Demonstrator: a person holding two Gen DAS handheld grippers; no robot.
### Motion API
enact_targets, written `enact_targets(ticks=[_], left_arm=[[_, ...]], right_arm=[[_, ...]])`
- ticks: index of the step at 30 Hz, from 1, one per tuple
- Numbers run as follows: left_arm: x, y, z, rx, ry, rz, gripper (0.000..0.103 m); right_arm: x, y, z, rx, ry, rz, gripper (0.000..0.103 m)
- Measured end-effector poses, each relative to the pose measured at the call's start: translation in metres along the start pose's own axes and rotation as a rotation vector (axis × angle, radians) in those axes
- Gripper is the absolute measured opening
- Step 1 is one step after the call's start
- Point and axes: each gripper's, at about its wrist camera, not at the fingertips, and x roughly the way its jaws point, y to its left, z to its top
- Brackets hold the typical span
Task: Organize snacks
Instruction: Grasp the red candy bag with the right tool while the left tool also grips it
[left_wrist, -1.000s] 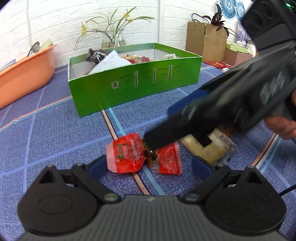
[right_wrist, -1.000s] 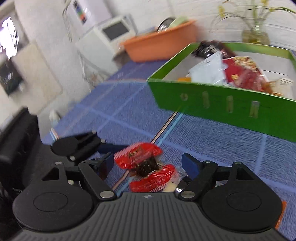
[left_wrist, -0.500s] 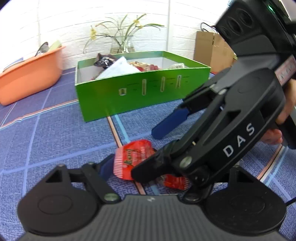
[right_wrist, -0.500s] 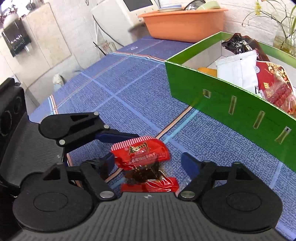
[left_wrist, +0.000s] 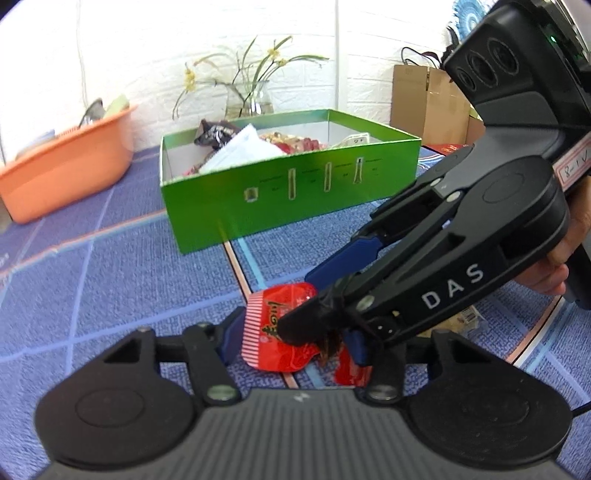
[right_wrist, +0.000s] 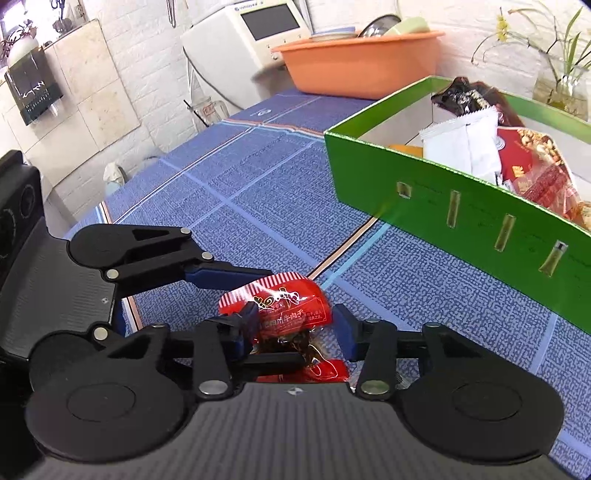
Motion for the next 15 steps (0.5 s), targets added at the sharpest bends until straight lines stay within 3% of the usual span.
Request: enact_targets(ticks=[1, 5, 7, 8, 9, 10, 11, 12, 15], left_arm=[[-0.002, 0.001, 0.0, -0.008, -0.002, -0.007, 0.046], [-0.008, 0.003, 0.002, -0.023, -0.021, -0.029, 0.04], [-0.007, 0.002, 0.001, -0.012, -0.018, -0.033, 0.041], [-0.007, 0.0, 0.0, -0.004, -0.019, -0.032, 0.041], [-0.007, 0.0, -0.001, 0.002, -0.018, -0.035, 0.041], [-0.008, 0.0, -0.001, 0.004, -0.019, -0.037, 0.041], [-0.009, 0.001, -0.002, 0.001, -0.017, -0.04, 0.041], [-0.01, 0.003, -0.003, -0.011, -0.016, -0.044, 0.041], [-0.011, 0.016, -0.005, -0.093, -0.001, -0.065, 0.042]], right_arm=[[-0.003, 0.001, -0.001, -0.005, -0.02, -0.021, 0.05], [-0.008, -0.005, 0.0, 0.012, -0.039, -0.024, 0.039], [-0.006, -0.008, -0.002, 0.025, -0.034, -0.017, 0.039], [-0.006, -0.01, -0.002, 0.037, -0.031, -0.006, 0.044], [-0.004, -0.014, -0.003, 0.056, -0.021, 0.025, 0.057], [-0.003, -0.018, -0.004, 0.084, -0.006, 0.056, 0.08], [-0.004, -0.023, -0.006, 0.137, -0.005, 0.053, 0.096], [-0.007, -0.028, -0.007, 0.171, -0.022, 0.053, 0.103], [-0.026, -0.031, -0.016, 0.196, -0.091, 0.019, 0.103]])
